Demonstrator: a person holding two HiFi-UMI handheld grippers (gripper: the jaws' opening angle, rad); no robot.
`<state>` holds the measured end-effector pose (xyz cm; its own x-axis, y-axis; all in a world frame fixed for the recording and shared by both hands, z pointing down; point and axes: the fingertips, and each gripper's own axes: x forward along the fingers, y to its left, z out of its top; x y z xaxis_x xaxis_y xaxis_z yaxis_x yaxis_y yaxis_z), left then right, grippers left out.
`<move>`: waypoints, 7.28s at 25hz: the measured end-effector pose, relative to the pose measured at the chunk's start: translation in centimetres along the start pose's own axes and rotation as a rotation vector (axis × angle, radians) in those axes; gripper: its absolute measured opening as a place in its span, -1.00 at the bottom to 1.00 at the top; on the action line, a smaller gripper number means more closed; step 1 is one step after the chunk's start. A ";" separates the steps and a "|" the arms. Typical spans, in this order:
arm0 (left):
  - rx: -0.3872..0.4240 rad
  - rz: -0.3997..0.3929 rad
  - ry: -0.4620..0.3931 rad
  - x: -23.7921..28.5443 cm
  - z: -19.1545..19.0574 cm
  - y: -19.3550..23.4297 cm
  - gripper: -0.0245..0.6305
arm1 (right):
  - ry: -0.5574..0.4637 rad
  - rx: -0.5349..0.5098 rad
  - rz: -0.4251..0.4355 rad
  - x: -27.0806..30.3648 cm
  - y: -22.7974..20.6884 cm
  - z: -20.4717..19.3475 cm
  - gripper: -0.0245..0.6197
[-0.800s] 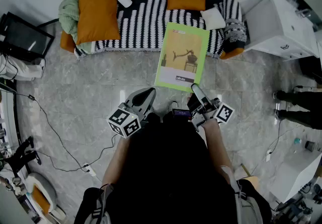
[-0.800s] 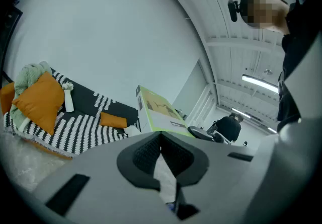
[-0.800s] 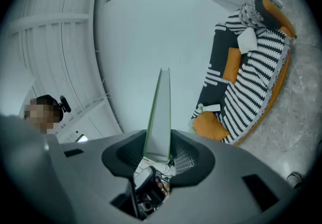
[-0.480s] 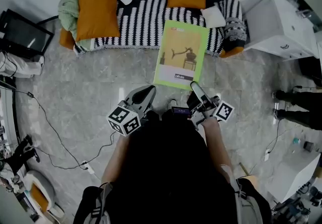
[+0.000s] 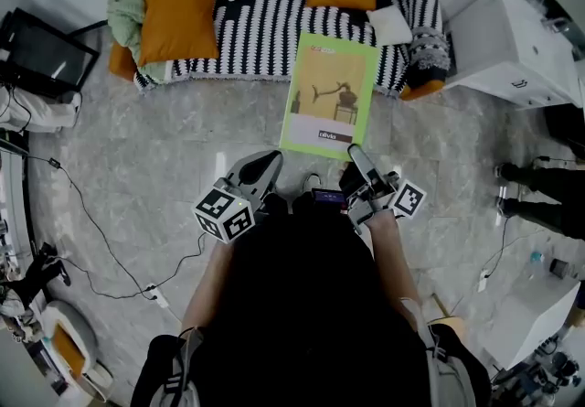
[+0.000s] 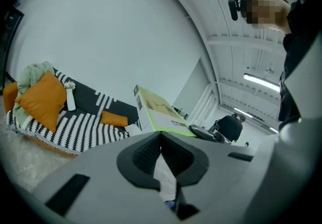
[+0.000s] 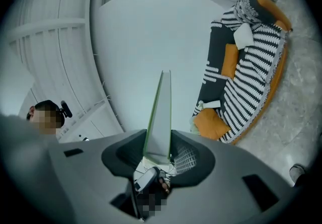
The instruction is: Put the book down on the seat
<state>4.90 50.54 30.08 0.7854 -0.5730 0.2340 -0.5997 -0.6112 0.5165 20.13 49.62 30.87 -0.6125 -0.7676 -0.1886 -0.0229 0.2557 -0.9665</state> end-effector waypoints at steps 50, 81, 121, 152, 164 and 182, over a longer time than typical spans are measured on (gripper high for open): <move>0.000 0.029 -0.013 3.4 7.8 11.7 -0.89 | -0.087 -0.015 -0.055 12.4 -3.1 5.6 -0.43; -0.005 0.019 0.024 7.8 14.0 22.4 -0.89 | -0.094 0.037 -0.043 25.2 -7.9 9.7 -0.43; -0.094 0.211 -0.016 27.8 22.6 30.9 -0.89 | 0.200 0.133 -0.048 39.7 -19.2 27.5 -0.43; -0.152 0.203 0.018 29.5 22.0 43.6 -0.89 | 0.191 0.132 -0.152 43.7 -32.7 23.3 -0.43; -0.214 0.180 0.049 29.5 18.5 54.9 -0.89 | 0.237 0.156 -0.209 47.6 -42.0 18.9 -0.43; -0.221 0.186 0.086 28.6 16.1 61.5 -0.89 | 0.319 0.180 -0.256 52.6 -49.9 13.7 -0.43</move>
<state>-11.98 -12.26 55.31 0.6810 -0.6097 0.4057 -0.6941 -0.3607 0.6229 -0.17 -11.57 66.75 -0.8189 -0.5657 0.0966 -0.0847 -0.0473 -0.9953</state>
